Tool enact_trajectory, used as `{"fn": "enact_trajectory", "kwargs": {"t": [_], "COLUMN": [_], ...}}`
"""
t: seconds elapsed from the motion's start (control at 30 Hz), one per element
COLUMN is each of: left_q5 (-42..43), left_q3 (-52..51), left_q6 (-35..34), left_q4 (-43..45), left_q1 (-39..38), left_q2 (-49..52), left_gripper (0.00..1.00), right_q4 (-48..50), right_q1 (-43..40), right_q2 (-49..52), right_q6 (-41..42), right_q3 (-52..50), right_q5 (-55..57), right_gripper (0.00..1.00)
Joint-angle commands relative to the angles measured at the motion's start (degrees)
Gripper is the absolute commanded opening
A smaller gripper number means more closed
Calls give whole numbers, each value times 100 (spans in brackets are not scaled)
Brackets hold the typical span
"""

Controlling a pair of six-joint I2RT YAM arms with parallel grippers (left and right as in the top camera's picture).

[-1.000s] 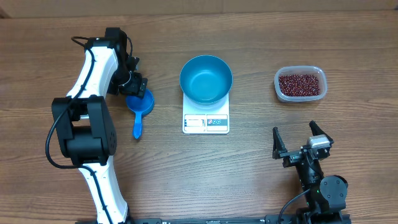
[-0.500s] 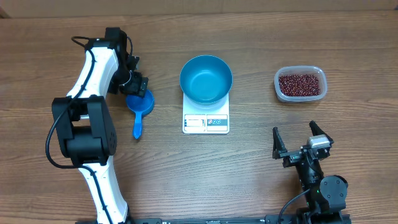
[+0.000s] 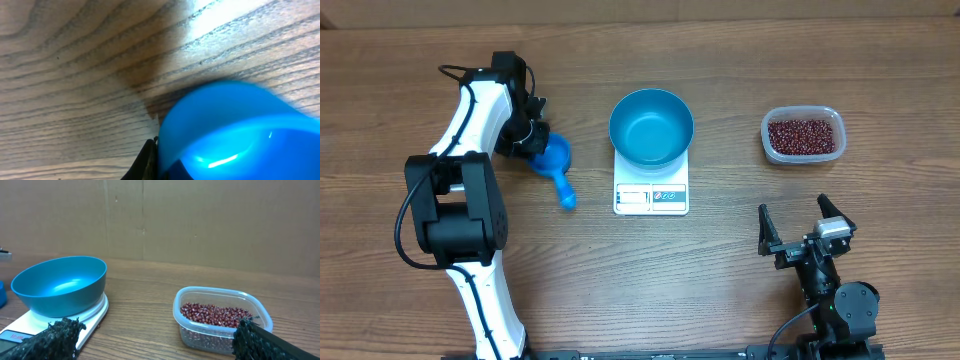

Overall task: Scoop item into bowl and weigh 150g on scale
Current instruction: 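Grasp the blue scoop with the left gripper and lift it toward the bowl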

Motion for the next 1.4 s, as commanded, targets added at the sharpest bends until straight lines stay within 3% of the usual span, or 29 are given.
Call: {"fn": "enact_trajectory", "kwargs": {"t": [0.0,0.33,0.63,0.77,0.87,1.0,1.2,1.37], "left_q5": [52,50,31,26,28,186,667,1451], "left_q3": [-57,101,1436,2201,2712,2852,2852,2793], "left_q6": [-35,-184,-732,-1875,-3768,-5257,-5270,-4763], "left_q4": [9,-151,-852,-1263,-1847,-2680,-3434,-3445], "left_q1": [-4,-2,-2,-2,-2,-4,-4,-48], "left_q2": [57,-11,-529,-916,-1340,-2009,-2415,-2430], "left_gripper": [4,4,4,4,4,4,4,4], "right_q4": [28,31,28,28,28,28,28,28], "right_q1": [11,11,11,11,11,11,11,11], "right_q2": [-52,-52,-52,-52,-52,-52,-52,-52], "right_q6": [9,9,9,9,9,9,9,9], "right_q3": [-61,-61,-61,-61,-61,-61,-61,-61], "right_q5": [2,2,2,2,2,2,2,2], "right_gripper": [100,100,100,100,100,100,100,100]}}
